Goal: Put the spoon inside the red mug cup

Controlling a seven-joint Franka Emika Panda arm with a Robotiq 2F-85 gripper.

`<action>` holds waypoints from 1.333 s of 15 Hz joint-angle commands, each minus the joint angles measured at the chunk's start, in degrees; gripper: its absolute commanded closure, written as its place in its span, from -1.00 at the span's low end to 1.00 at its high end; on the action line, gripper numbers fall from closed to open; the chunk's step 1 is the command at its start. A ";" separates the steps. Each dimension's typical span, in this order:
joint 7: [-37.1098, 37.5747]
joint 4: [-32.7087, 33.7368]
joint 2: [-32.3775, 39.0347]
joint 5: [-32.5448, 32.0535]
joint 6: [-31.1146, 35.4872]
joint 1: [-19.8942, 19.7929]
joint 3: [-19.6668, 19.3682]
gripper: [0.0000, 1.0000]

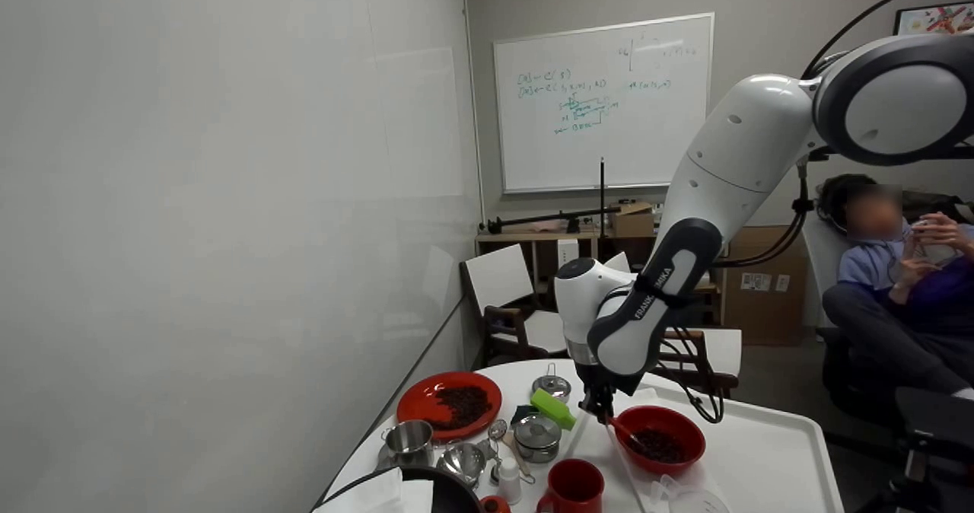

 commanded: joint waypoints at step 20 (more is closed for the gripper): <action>-4.19 -8.09 -10.91 7.17 6.46 -7.05 4.44 0.82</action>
